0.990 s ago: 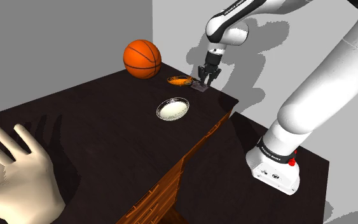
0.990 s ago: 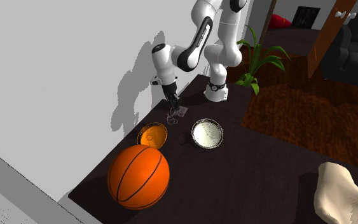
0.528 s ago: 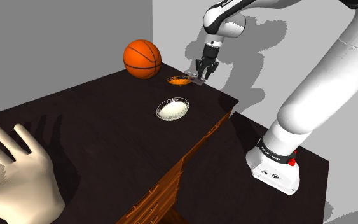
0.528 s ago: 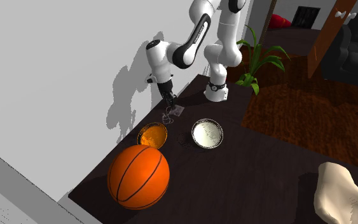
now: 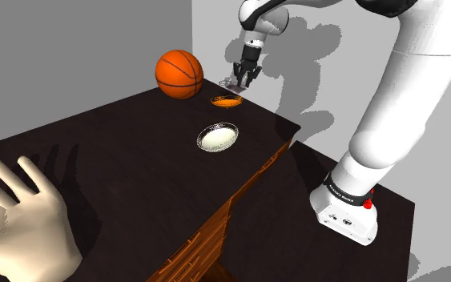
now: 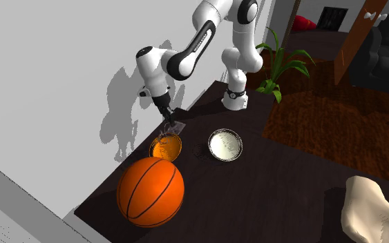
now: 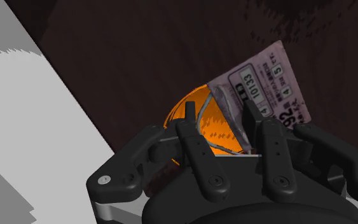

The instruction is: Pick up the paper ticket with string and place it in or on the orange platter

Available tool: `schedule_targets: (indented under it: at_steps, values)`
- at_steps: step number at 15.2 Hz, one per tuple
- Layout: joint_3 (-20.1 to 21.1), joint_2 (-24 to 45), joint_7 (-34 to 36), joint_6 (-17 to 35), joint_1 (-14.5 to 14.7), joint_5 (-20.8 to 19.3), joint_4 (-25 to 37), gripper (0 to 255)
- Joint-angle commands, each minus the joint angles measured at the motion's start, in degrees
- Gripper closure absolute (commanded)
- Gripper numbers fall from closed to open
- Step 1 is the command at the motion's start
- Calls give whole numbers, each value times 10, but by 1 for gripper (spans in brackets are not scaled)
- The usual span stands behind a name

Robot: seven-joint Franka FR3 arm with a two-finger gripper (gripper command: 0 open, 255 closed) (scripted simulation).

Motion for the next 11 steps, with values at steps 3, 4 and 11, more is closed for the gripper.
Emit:
schedule_targets:
  at_steps: [3, 4, 11]
  values:
    - [1, 41, -7, 3, -4, 7, 36, 255]
    - [1, 44, -9, 9, -4, 8, 33, 255]
    - [5, 72, -22, 53, -6, 19, 16, 255]
